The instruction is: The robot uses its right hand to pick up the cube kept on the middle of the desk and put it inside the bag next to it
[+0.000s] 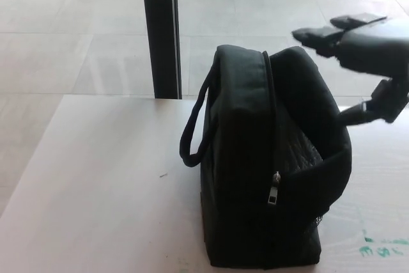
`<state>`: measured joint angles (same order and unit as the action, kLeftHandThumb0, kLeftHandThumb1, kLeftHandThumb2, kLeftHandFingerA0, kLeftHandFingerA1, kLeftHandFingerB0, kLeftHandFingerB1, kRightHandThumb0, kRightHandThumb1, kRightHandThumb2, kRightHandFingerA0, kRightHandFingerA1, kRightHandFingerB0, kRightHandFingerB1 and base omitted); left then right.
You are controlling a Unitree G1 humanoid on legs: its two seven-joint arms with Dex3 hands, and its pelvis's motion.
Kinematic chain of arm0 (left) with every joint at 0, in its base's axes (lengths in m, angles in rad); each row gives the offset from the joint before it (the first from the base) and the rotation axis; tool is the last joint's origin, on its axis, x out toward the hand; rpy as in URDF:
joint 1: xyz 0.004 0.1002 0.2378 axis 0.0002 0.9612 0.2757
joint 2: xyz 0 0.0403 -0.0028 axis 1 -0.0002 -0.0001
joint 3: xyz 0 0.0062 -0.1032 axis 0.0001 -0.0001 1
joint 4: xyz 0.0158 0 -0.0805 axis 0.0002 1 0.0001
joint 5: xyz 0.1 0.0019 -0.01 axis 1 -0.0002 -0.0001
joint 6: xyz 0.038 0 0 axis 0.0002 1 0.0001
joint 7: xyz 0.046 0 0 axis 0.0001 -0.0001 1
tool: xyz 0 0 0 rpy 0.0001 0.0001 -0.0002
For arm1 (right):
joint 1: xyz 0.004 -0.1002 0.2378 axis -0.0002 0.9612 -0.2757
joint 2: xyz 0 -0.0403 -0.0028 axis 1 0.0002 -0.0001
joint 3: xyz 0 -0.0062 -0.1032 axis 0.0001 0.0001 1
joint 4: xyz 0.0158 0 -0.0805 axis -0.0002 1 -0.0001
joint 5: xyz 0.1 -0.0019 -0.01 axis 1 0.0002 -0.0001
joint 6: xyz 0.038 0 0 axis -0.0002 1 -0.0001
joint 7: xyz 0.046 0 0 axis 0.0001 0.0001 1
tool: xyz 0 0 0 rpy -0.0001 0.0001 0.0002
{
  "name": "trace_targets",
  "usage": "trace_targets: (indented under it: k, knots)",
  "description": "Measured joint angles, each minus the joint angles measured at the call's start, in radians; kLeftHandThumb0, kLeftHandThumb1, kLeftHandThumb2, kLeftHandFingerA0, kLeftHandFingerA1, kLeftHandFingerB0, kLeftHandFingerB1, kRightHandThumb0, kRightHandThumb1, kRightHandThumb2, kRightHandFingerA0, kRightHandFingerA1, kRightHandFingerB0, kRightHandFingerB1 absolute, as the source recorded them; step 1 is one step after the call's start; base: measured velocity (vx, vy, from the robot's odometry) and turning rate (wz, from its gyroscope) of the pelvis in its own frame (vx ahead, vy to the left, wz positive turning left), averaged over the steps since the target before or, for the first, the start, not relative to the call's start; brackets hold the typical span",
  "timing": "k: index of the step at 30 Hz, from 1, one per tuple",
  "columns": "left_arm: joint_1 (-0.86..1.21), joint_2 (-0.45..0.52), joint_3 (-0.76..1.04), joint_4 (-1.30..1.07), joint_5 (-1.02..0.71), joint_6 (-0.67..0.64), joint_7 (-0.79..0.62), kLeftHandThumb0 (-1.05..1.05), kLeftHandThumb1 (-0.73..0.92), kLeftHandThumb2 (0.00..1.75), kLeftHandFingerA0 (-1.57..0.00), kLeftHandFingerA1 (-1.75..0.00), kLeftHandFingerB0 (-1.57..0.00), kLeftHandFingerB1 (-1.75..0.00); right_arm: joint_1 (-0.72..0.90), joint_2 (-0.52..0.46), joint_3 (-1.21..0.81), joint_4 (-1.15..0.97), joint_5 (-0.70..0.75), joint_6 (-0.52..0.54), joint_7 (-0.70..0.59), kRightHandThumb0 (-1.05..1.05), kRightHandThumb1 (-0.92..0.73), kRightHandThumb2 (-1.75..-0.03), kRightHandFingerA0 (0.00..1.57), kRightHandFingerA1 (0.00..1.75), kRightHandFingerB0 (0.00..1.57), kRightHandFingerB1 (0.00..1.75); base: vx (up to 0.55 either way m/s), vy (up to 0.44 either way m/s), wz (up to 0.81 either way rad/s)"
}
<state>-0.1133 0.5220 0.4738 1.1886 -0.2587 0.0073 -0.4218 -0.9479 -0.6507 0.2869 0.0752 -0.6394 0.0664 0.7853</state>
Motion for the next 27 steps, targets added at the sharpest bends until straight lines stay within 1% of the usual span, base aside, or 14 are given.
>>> trace_targets:
  k: [1, 3, 4, 5, 9, 10, 11, 12, 13, 14, 15, 16, 24, 27]
  knots:
    - [0.001, 0.000, 0.000, 0.001, 0.000, 0.000, 0.000, -1.05, 0.48, 0.93, -0.37, -1.48, -0.31, -1.46, -0.005, -0.004, -0.025, -0.006, 0.011, 0.012, 0.008, -0.72, -0.50, -0.91, 0.01, 0.26, 0.07, 0.35, 0.00, 0.000, 0.00]
    - [0.002, 0.000, 0.002, 0.003, 0.000, 0.000, 0.000, -1.05, 0.48, 0.93, -0.37, -1.48, -0.33, -1.45, -0.006, -0.011, -0.080, -0.019, 0.031, 0.036, 0.017, -0.72, -0.51, -0.91, 0.00, 0.29, 0.08, 0.35, 0.00, 0.000, 0.00]
    - [0.003, 0.000, 0.002, 0.004, 0.000, 0.000, 0.000, -1.05, 0.47, 0.93, -0.37, -1.47, -0.35, -1.44, -0.006, -0.017, -0.121, -0.028, 0.047, 0.052, 0.021, -0.65, -0.68, -0.64, 0.06, 0.33, 0.15, 0.25, 0.00, 0.000, 0.00]
    - [0.005, 0.000, 0.003, 0.005, 0.000, 0.000, 0.000, -1.05, 0.47, 0.91, -0.39, -1.46, -0.37, -1.44, -0.006, -0.023, -0.153, -0.035, 0.060, 0.064, 0.023, -0.61, -0.67, -0.62, 0.08, 0.35, 0.15, 0.26, 0.00, 0.000, 0.00]
    - [0.007, 0.000, 0.003, 0.006, 0.000, 0.000, 0.000, -1.05, 0.49, 0.91, -0.39, -1.46, -0.35, -1.44, 0.028, -0.051, -0.290, -0.067, 0.106, 0.097, 0.023, -0.60, -0.67, -0.61, 0.09, 0.35, 0.15, 0.26, 0.00, 0.000, 0.00]
    - [0.008, 0.000, 0.003, 0.006, 0.000, 0.000, 0.000, -1.05, 0.48, 0.92, -0.41, -1.48, -0.34, -1.44, 0.043, -0.057, -0.317, -0.075, 0.114, 0.103, 0.023, -0.57, -0.66, -0.61, 0.09, 0.31, 0.16, 0.27, 0.00, 0.000, 0.00]
    - [0.009, 0.000, 0.003, 0.006, 0.000, 0.000, 0.000, -1.05, 0.48, 0.92, -0.40, -1.48, -0.33, -1.45, 0.065, -0.063, -0.351, -0.085, 0.125, 0.110, 0.023, -0.33, -0.50, -1.02, 0.03, 0.52, 0.00, 0.48, 0.00, 0.000, 0.00]
    - [0.009, 0.000, 0.003, 0.006, 0.000, 0.000, 0.000, -1.05, 0.49, 0.93, -0.37, -1.49, -0.31, -1.47, 0.097, -0.068, -0.390, -0.093, 0.135, 0.117, 0.023, -0.52, -0.65, -0.63, 0.07, 0.29, 0.14, 0.27, 0.00, 0.000, 0.00]
    - [0.009, 0.000, 0.003, 0.005, 0.000, 0.000, 0.000, -1.05, 0.49, 0.95, -0.43, -1.48, -0.30, -1.42, 0.119, -0.069, -0.416, -0.100, 0.139, 0.124, 0.023, -0.51, -0.65, -0.62, 0.08, 0.30, 0.14, 0.27, 0.00, 0.000, 0.00]
    - [0.009, 0.000, 0.003, 0.005, 0.000, 0.000, 0.000, -1.05, 0.49, 0.95, -0.43, -1.48, -0.30, -1.42, 0.152, -0.070, -0.451, -0.109, 0.146, 0.133, 0.023, -0.51, -0.65, -0.62, 0.08, 0.30, 0.14, 0.27, 0.00, 0.000, 0.00]
    - [0.009, 0.000, 0.003, 0.005, 0.000, 0.000, 0.000, -1.05, 0.51, 0.92, -0.38, -1.47, -0.31, -1.45, 0.184, -0.071, -0.484, -0.117, 0.151, 0.141, 0.023, -0.51, -0.66, -0.61, 0.08, 0.30, 0.14, 0.26, 0.00, 0.000, 0.00]
    - [0.009, 0.000, 0.003, 0.005, 0.000, 0.000, 0.000, -1.05, 0.50, 0.92, -0.37, -1.47, -0.32, -1.45, 0.218, -0.071, -0.517, -0.124, 0.156, 0.148, 0.023, -0.32, -0.52, -1.02, 0.04, 0.52, 0.00, 0.48, 0.00, 0.000, 0.00]
    - [0.008, 0.000, 0.003, 0.006, 0.000, 0.000, 0.000, -1.05, 0.48, 0.91, -0.38, -1.45, -0.33, -1.44, 0.515, -0.055, -0.765, -0.112, 0.182, 0.154, -0.010, -0.35, -0.50, -1.04, 0.02, 0.52, 0.00, 0.49, 0.00, 0.000, 0.00]
    - [0.009, 0.000, 0.004, 0.006, 0.000, 0.000, 0.000, -1.05, 0.51, 0.91, -0.35, -1.45, -0.30, -1.43, 0.636, -0.024, -0.854, -0.084, 0.188, 0.149, -0.046, -0.34, -0.55, -1.06, 0.03, 0.53, 0.00, 0.50, 0.00, 0.000, 0.00]
